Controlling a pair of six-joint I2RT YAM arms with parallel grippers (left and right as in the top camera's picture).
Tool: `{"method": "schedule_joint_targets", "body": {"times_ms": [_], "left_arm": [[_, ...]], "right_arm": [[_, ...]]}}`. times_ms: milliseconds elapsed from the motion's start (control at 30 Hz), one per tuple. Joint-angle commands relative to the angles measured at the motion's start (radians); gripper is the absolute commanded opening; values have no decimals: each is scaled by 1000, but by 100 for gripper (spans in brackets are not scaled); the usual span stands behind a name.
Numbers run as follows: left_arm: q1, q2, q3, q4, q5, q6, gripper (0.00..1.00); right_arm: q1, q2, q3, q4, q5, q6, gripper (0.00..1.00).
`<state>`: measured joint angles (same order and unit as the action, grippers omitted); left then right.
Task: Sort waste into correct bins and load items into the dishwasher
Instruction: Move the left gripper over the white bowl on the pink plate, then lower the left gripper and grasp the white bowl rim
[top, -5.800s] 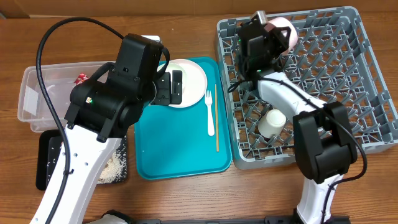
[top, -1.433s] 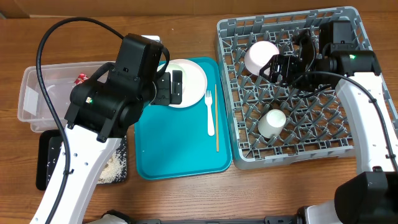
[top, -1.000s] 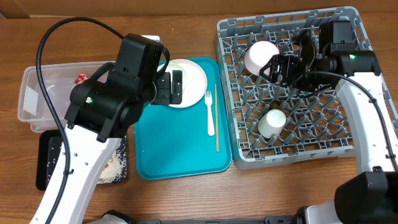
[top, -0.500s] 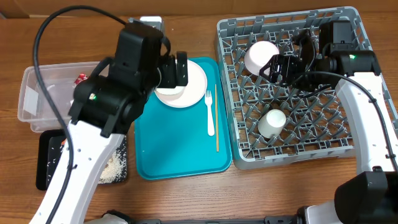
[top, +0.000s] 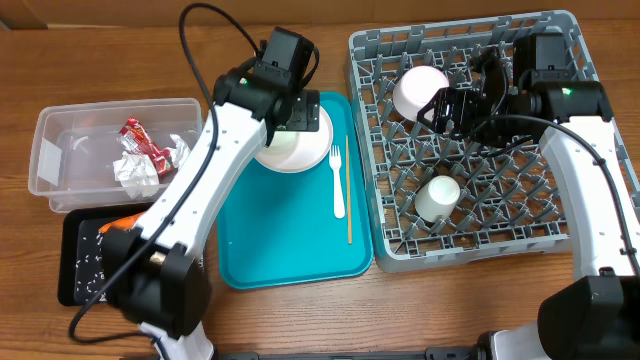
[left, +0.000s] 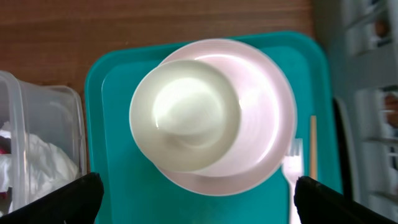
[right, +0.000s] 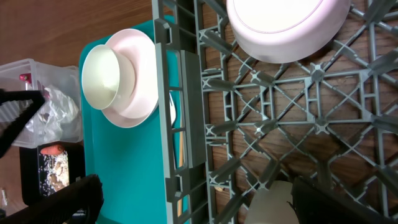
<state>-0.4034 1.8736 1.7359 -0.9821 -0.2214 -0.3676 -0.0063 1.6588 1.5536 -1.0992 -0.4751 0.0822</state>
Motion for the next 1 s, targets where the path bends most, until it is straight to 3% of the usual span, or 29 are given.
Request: {"method": "schedule_joint_targets", "body": {"times_ms": [0,233,500,733,967], "left_arm": [[58,64,9,0,17,-59,100],[185,158,9,32,259,-57,99],[237,246,9,49,278,-56,90],[237,278,9,69,272,-55,64],[235,279,9,68,264,-56,73]], "right_arm": [[-2,-2,5,5,-13,0,100],[-1,-2,5,5,-13,0,100],[-2,-2,5,5,-13,0,100],[-2,-2,5,5,-13,0,100],[-1,-2,5,5,-13,0,100]]}}
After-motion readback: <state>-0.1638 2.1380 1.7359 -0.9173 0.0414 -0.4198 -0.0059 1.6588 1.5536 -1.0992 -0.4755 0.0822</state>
